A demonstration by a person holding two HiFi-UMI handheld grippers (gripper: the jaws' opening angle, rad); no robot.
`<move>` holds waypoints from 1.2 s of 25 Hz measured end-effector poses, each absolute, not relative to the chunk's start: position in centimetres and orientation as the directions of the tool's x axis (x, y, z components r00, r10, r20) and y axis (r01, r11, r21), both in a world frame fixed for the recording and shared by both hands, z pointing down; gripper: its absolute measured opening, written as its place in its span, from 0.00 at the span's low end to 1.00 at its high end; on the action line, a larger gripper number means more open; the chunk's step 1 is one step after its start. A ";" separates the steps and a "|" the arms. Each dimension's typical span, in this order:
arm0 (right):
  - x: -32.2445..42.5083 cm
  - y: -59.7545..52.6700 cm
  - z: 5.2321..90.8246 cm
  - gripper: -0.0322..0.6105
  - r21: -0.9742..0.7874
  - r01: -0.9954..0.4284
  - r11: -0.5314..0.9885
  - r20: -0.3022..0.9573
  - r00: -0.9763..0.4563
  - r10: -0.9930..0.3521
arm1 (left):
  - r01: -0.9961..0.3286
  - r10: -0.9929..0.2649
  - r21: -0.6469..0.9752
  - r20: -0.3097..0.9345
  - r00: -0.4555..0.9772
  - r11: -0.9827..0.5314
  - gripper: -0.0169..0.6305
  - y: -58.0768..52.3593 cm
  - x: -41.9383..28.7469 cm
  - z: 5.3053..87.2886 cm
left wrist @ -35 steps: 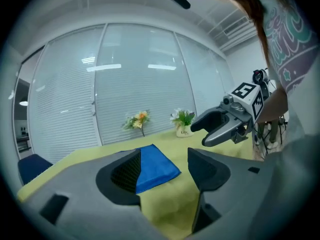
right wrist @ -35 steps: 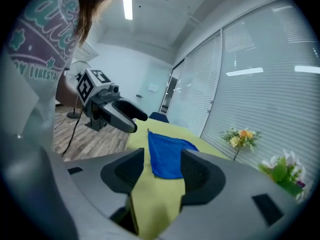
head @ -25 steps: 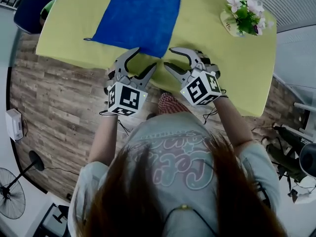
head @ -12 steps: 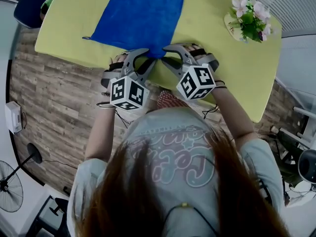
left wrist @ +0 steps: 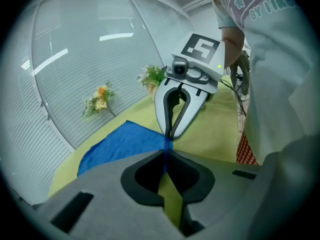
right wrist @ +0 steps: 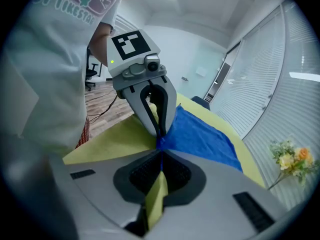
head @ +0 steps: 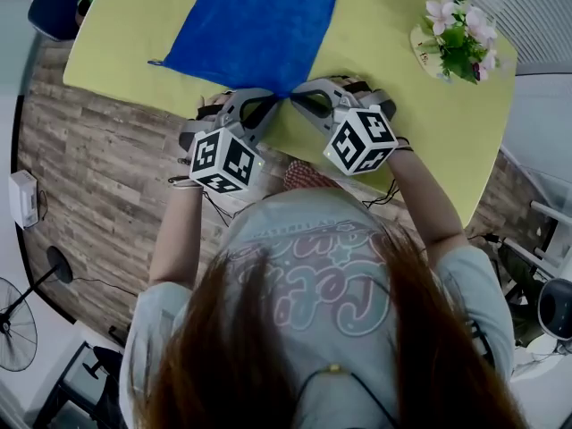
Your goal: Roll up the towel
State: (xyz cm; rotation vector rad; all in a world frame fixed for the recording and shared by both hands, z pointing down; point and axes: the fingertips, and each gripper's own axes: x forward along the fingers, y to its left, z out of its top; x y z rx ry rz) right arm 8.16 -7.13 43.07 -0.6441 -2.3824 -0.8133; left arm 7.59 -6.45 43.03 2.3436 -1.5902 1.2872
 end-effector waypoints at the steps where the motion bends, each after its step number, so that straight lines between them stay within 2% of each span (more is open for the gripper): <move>1: 8.2 -7.2 42.9 0.07 0.398 0.585 0.707 0.610 -0.744 0.272 | -0.794 -0.760 -0.387 0.634 0.141 -0.469 0.06 -6.4 7.6 42.9; 6: 8.4 -7.5 41.5 0.07 0.368 0.579 0.728 0.558 -0.763 0.325 | -0.836 -0.781 -0.335 0.603 0.164 -0.434 0.05 -6.3 7.9 41.8; 12: 8.3 -8.0 39.7 0.06 0.351 0.561 0.749 0.490 -0.792 0.364 | -0.863 -0.816 -0.344 0.564 0.126 -0.371 0.05 -6.3 7.6 40.4; 30: 3.0 -10.2 36.8 0.06 0.416 0.491 0.765 0.467 -0.837 0.284 | -0.858 -0.846 -0.388 0.525 0.094 -0.336 0.05 -8.5 2.3 37.6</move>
